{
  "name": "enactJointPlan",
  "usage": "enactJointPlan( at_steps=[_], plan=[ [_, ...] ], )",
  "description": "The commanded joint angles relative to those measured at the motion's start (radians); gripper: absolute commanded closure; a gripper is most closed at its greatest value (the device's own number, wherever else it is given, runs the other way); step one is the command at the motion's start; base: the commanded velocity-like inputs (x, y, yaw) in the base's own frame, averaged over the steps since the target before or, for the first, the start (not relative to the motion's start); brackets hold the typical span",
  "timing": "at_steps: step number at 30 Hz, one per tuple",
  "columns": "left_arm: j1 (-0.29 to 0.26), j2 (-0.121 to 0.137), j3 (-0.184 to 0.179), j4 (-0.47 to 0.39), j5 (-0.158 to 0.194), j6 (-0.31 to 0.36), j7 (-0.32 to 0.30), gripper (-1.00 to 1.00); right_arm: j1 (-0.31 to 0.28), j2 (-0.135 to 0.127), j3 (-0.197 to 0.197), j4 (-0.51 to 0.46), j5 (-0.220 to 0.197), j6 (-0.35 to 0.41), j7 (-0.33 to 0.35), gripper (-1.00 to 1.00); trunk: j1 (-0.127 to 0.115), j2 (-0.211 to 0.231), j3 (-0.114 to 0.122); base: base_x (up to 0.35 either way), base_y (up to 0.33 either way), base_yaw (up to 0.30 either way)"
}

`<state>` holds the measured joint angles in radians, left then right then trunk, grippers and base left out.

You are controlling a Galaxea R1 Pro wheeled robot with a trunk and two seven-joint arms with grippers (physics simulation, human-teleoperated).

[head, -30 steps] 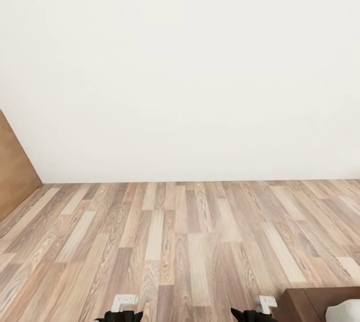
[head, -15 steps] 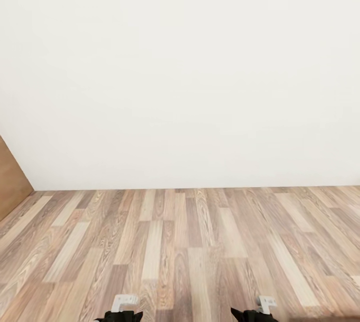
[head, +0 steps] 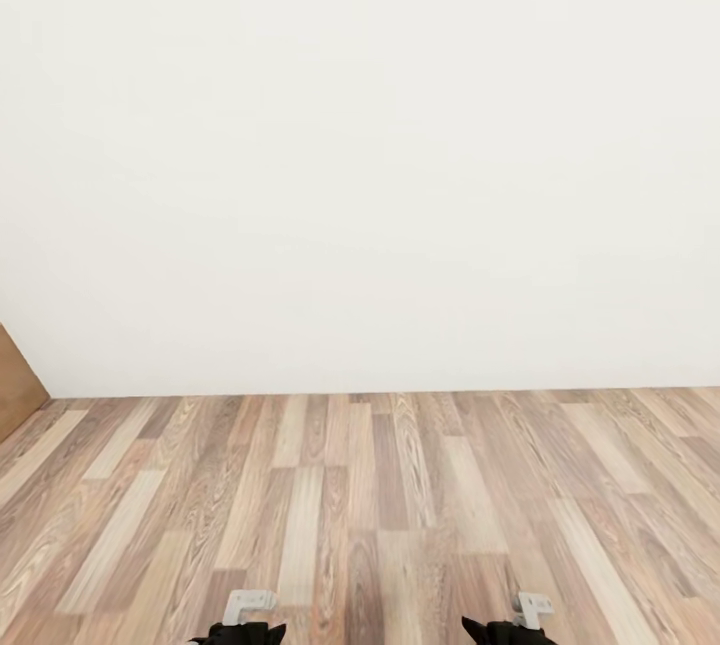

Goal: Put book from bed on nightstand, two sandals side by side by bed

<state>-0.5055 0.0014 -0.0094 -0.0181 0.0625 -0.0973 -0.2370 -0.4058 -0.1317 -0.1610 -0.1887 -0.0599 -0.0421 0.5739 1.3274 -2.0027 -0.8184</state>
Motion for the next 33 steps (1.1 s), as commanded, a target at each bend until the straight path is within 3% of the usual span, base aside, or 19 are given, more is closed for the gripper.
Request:
enactJointPlan(
  at_steps=[1,33],
  plan=[
    [-0.001,0.0,-0.001,0.001,0.007,-0.002,-0.004,-1.0,-0.001,0.0,-0.001,0.002,-0.006,-0.001,0.005,-1.0,0.0,0.0,-0.001,0.294,0.0,0.0],
    [-0.001,0.0,-0.001,0.001,0.005,-0.002,-0.004,-1.0,-0.001,0.0,-0.001,0.002,-0.006,-0.001,0.006,-1.0,0.0,0.0,-0.001,0.294,0.0,0.0]
  ],
)
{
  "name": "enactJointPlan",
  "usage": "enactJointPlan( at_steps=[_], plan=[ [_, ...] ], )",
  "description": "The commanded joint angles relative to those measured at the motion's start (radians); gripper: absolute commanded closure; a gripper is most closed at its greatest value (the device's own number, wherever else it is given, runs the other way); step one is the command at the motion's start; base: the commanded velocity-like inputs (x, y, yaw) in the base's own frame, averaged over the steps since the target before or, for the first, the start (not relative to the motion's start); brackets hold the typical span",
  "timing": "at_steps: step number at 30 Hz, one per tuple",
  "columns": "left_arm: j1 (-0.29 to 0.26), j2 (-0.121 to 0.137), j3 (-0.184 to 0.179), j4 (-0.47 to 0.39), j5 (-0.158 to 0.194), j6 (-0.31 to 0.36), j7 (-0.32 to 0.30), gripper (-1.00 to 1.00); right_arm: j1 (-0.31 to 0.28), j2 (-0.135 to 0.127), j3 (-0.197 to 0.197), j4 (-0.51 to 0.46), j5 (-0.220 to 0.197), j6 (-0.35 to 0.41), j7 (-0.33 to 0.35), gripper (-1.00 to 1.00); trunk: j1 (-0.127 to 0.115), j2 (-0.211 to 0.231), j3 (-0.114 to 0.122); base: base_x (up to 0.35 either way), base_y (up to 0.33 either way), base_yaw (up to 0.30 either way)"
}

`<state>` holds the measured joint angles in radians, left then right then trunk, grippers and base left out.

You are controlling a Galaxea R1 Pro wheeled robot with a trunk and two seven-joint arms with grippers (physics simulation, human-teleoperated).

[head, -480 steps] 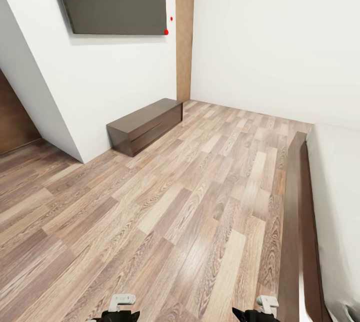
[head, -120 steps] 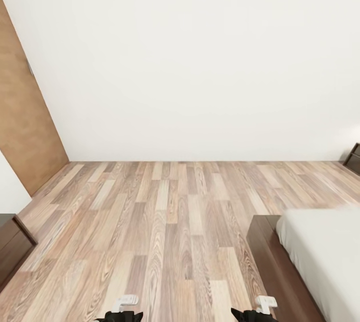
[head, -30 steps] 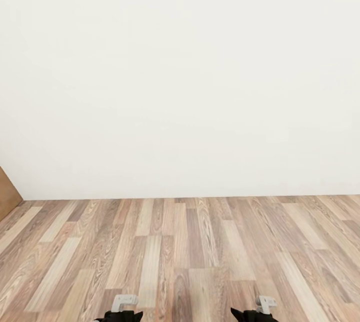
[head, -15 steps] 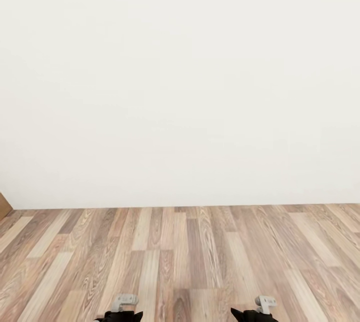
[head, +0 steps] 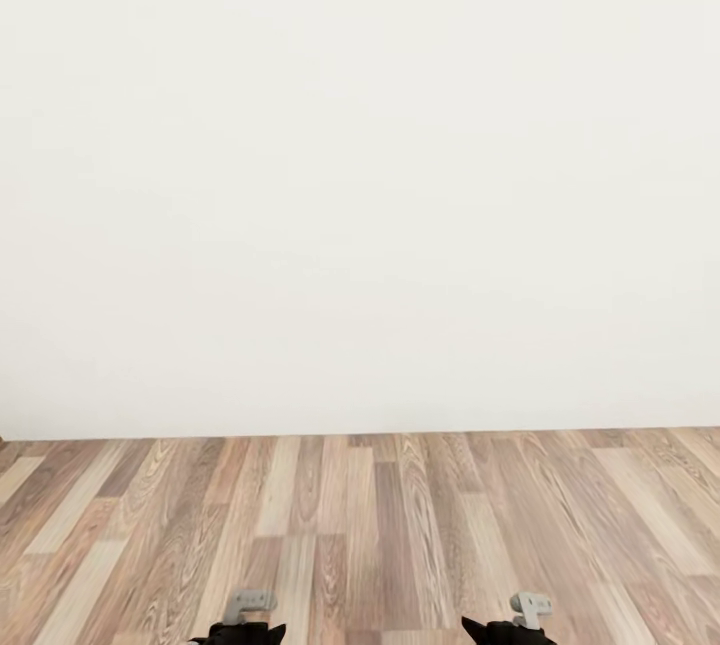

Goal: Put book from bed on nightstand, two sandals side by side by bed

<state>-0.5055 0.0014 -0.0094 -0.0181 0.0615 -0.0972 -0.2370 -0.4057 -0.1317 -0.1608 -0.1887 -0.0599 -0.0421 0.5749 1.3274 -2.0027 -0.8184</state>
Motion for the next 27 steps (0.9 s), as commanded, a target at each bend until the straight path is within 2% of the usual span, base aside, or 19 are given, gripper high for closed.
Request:
enactJointPlan(
  at_steps=[1,19,27],
  plan=[
    [-0.001,0.0,-0.001,0.001,0.006,-0.002,-0.004,-1.0,-0.001,0.0,-0.002,0.002,-0.006,-0.001,0.005,-1.0,0.0,0.0,-0.001,0.294,0.0,0.0],
    [-0.001,0.0,-0.001,0.002,0.006,-0.002,-0.004,-1.0,-0.001,0.0,-0.001,0.002,-0.006,-0.001,0.004,-1.0,0.0,0.0,-0.001,0.293,0.0,0.0],
    [-0.001,0.0,-0.001,0.003,0.006,-0.002,-0.005,-1.0,-0.001,0.0,-0.002,0.002,-0.006,-0.001,0.005,-1.0,0.0,0.0,-0.001,0.249,0.0,-0.118]
  ],
)
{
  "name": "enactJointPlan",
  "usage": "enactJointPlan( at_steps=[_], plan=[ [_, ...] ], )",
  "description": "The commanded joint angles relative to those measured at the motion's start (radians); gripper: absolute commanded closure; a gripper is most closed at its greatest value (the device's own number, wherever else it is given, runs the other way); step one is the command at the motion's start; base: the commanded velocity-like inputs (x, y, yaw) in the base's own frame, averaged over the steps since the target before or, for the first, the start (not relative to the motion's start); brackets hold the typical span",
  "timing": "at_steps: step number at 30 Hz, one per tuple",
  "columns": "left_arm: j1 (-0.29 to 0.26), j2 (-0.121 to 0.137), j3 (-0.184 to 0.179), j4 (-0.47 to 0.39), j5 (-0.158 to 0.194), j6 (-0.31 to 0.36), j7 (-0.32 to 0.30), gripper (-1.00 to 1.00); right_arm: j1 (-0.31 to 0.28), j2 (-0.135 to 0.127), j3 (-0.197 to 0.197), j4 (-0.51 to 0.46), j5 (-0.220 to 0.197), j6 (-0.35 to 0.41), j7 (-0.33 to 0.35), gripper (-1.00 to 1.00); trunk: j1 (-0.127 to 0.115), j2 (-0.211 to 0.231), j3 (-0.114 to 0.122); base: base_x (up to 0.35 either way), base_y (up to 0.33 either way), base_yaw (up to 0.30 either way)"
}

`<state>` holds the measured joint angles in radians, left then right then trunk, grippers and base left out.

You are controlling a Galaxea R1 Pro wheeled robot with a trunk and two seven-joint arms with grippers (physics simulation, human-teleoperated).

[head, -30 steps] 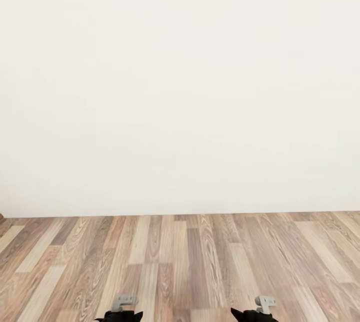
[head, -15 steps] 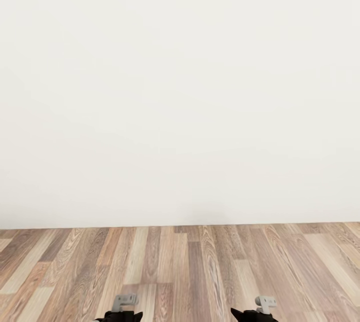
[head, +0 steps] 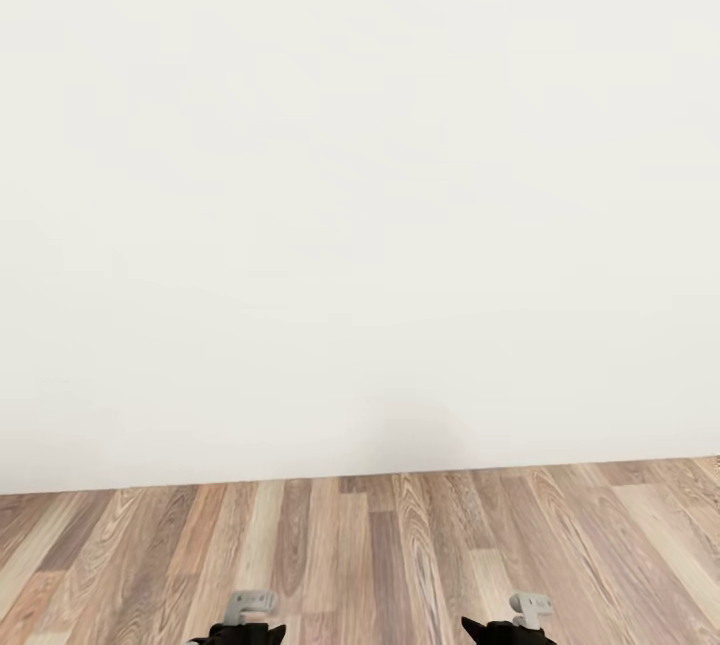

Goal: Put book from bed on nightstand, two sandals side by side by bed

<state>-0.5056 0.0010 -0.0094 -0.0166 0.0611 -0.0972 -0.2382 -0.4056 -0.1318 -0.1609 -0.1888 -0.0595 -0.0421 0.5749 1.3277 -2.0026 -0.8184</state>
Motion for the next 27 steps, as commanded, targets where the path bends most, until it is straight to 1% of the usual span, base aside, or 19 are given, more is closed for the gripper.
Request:
enactJointPlan(
  at_steps=[1,13,17,27],
  plan=[
    [-0.001,0.0,-0.001,0.001,0.006,-0.003,-0.003,-1.0,-0.001,0.0,-0.002,0.002,-0.006,-0.001,0.005,-1.0,0.0,0.0,-0.001,0.083,0.0,-0.082],
    [-0.001,0.001,-0.001,0.001,0.006,-0.002,-0.003,-1.0,-0.001,0.0,-0.002,0.002,-0.006,-0.001,0.005,-1.0,0.0,0.0,-0.001,0.033,0.0,-0.017],
    [-0.001,0.001,-0.001,0.001,0.007,-0.003,-0.003,-1.0,-0.001,0.0,-0.001,0.002,-0.006,-0.001,0.005,-1.0,0.0,0.0,-0.001,0.249,0.0,0.0],
    [-0.001,0.0,-0.001,0.001,0.006,-0.002,-0.003,-1.0,-0.001,0.0,-0.002,0.002,-0.006,-0.001,0.005,-1.0,0.0,0.0,-0.001,0.324,0.0,0.0]
  ],
)
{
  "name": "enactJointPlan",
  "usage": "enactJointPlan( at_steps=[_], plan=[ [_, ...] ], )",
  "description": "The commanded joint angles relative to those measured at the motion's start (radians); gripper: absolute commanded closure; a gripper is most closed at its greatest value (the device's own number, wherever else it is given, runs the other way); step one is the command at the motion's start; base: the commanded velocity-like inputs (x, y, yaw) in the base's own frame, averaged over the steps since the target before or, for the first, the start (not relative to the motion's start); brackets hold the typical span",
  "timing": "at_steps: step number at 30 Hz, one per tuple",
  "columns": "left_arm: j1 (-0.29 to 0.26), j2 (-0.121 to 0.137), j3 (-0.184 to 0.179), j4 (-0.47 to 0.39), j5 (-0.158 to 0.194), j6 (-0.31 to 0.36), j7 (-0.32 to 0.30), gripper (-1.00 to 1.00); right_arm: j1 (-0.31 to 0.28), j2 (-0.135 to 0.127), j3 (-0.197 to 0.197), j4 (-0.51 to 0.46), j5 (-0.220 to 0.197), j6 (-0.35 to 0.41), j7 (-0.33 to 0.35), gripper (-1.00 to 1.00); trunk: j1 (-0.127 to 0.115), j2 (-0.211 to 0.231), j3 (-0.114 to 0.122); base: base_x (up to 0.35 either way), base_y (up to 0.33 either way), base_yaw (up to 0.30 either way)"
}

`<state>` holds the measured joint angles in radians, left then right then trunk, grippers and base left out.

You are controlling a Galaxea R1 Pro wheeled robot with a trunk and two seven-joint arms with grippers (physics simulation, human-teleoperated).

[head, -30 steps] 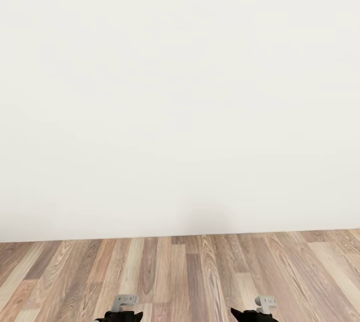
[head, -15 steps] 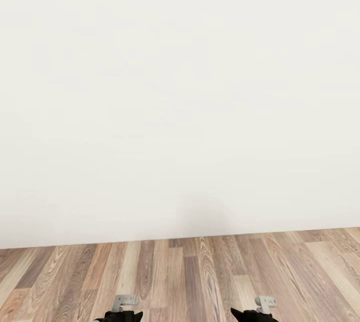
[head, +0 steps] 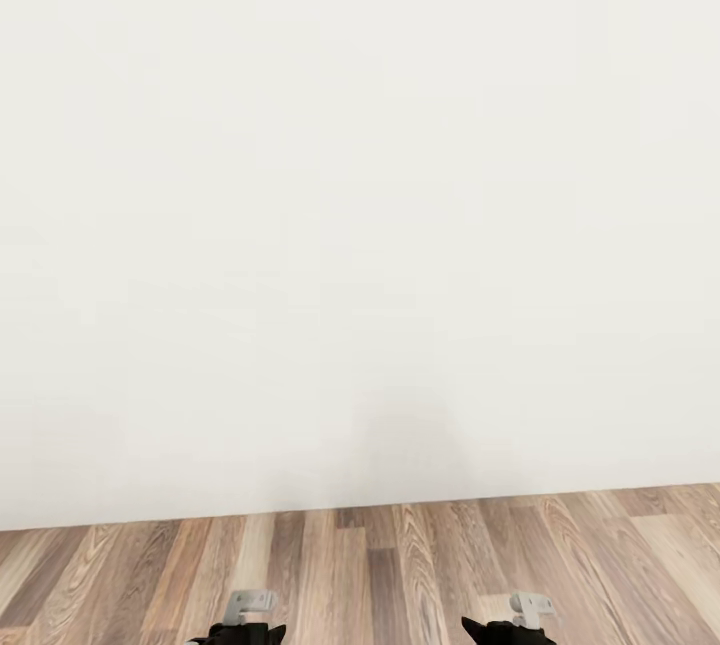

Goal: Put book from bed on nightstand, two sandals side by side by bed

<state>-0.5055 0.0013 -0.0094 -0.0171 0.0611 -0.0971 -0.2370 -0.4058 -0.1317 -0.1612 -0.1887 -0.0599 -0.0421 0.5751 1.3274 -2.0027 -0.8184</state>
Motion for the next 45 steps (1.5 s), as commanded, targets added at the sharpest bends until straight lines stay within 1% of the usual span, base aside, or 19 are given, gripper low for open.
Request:
enactJointPlan(
  at_steps=[1,17,30,45],
  plan=[
    [-0.001,0.0,-0.001,0.001,0.007,-0.002,-0.004,-1.0,-0.001,0.0,-0.001,0.002,-0.006,-0.001,0.005,-1.0,0.0,0.0,-0.001,0.328,0.0,0.0],
    [-0.001,0.0,-0.001,0.002,0.007,-0.002,-0.004,-1.0,-0.001,0.0,-0.001,0.002,-0.006,-0.001,0.005,-1.0,0.0,0.0,-0.001,0.328,0.0,-0.016],
    [-0.001,0.0,-0.001,0.001,0.008,-0.002,-0.004,-1.0,-0.001,0.0,-0.001,0.002,-0.006,-0.001,0.004,-1.0,0.0,0.0,-0.001,0.319,0.0,-0.186],
    [-0.001,0.0,-0.001,0.001,0.008,-0.003,-0.004,-1.0,0.0,0.0,-0.001,0.002,-0.005,-0.001,0.003,-1.0,0.0,0.0,-0.001,0.029,0.0,-0.267]
  ],
)
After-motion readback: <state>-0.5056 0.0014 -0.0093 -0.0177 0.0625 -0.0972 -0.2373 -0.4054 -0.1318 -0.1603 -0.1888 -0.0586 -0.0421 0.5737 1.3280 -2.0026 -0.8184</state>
